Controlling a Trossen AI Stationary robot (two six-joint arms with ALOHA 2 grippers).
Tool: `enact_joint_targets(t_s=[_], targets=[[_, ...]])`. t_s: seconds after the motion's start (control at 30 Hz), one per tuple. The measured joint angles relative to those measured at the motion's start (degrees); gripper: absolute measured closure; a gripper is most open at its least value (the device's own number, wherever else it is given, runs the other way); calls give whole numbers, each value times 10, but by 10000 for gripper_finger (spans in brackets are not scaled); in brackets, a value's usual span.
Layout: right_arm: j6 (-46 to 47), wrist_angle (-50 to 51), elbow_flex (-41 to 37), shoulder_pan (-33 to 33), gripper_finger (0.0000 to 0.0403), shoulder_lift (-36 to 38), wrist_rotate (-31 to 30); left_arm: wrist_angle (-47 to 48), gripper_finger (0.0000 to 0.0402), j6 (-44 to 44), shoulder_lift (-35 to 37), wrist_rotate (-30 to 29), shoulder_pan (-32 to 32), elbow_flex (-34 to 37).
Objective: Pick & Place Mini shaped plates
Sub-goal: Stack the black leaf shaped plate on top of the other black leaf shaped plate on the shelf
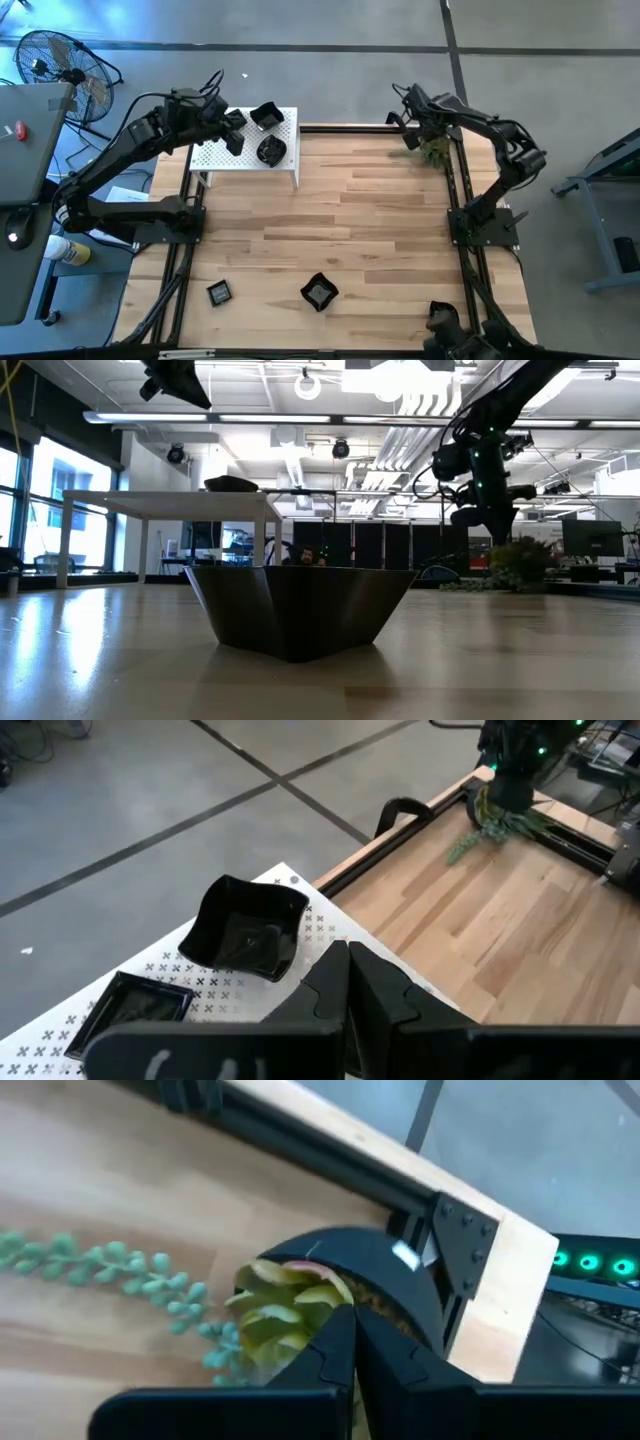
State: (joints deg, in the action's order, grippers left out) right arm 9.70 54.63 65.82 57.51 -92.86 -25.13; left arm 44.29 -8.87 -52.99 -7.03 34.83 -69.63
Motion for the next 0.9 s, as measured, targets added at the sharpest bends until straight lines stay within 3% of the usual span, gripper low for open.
enact_joint_targets(t_s=[0.33, 0.67, 0.77, 0.9], targets=[[4, -16, 0, 2, 401, 20, 13, 0, 401, -1, 0, 0, 0, 0], [14, -16, 0, -72, 401, 187, 95, -21, 401, -15, 0, 29, 0, -1], [25, 14, 10, -74, 387, 199, 92, -39, 401, -15, 0, 46, 0, -1], [44, 73, 35, -57, 338, 159, 96, -47, 401, -15, 0, 60, 0, -1]])
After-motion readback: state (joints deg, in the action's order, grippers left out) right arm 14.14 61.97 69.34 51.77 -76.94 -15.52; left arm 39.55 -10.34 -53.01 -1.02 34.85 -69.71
